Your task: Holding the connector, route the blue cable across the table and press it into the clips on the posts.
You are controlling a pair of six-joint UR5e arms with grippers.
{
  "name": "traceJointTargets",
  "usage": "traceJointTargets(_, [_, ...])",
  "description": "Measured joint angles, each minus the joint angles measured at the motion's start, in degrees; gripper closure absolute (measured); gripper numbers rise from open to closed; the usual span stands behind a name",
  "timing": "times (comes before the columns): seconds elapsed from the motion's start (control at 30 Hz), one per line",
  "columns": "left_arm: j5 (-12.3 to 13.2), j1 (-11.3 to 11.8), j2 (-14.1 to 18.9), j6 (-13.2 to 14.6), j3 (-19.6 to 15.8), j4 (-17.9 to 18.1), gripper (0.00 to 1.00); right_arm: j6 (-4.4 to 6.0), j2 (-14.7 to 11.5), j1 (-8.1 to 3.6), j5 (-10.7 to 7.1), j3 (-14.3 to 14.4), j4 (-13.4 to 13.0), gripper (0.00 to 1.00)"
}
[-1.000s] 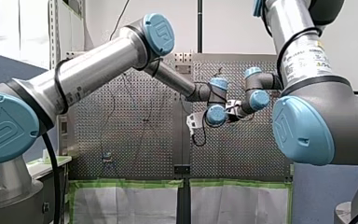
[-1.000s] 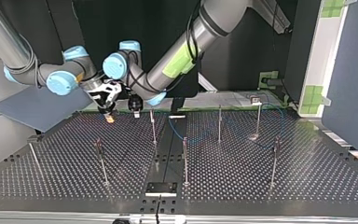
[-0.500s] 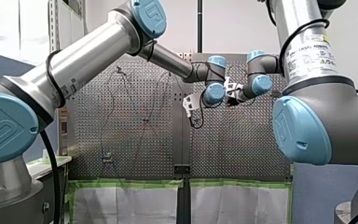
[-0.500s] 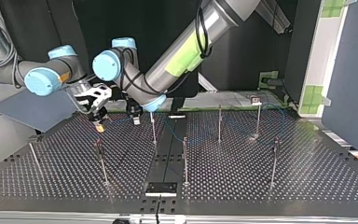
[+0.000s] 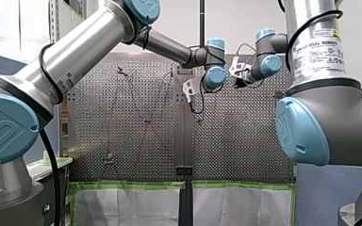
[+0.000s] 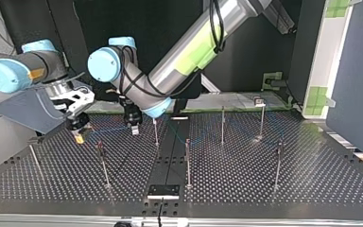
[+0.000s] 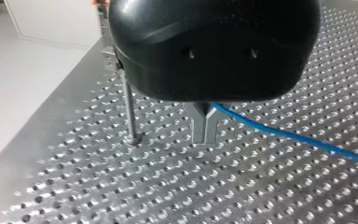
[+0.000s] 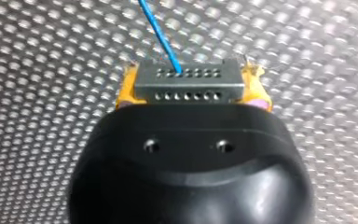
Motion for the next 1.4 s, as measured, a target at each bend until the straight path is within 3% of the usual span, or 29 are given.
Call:
traceJointTargets(0.37, [1.9,0.4,1.2,2.3,1.0,2.0,1.00,-0.06,-5.0,-1.00,-1.13,-0.8,0.9,1.00])
traceJointTargets(0.67, [6.3,2.2,1.1,3.2,4.7,5.1,1.00,-0.59,-3.0,-1.04,-2.03,-0.8,0.7,1.00])
traceJointTargets(1.1, [13.0,3.7,1.0,2.3,5.0,4.9,1.00,-0.28,-1.9,-1.67,-3.61,-2.4,0.4,1.00])
traceJointTargets(1.4, [17.5,4.8,-0.4,2.3,5.0,7.5,1.00,0.06,-0.2,-2.80,-4.83,-4.5,0.5,1.00])
